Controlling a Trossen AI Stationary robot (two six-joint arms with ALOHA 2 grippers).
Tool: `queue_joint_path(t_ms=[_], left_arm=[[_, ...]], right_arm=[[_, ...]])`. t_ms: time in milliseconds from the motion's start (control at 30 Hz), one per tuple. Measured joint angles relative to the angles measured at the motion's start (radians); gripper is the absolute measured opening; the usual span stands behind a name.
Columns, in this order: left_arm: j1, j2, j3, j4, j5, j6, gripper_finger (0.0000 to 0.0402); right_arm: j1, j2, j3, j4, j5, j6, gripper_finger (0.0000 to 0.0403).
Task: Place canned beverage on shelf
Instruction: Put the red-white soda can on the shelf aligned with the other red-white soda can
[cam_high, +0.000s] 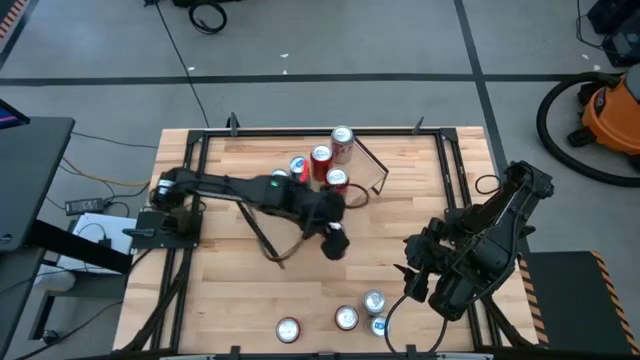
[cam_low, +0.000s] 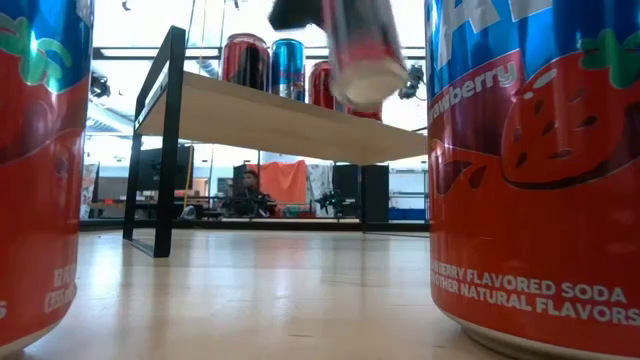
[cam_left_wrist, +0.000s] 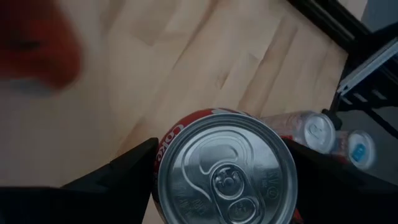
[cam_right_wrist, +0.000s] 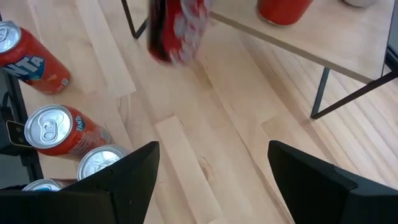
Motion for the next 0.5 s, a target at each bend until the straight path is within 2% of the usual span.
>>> queue_joint_path(t_ms=[267,400,500], left_arm=[[-0.01,-0.135,0.0,-0.258,-0.232,-0.089,0.0313],[-0.008,-0.152,0.001,-0.302,-0.314,-0.087,0.0313],[0.002,-0.15,0.001,-0.304,-0.334,-0.095,0.0313]], right_arm=[[-0.004,0.0,0.0,0.01,0.022,0.0,0.031],[-0.017,0.0,0.0,0.015,0.022,-0.012,0.031],[-0.027,0.0,0.0,0.022,0.021,-0.031,0.031]])
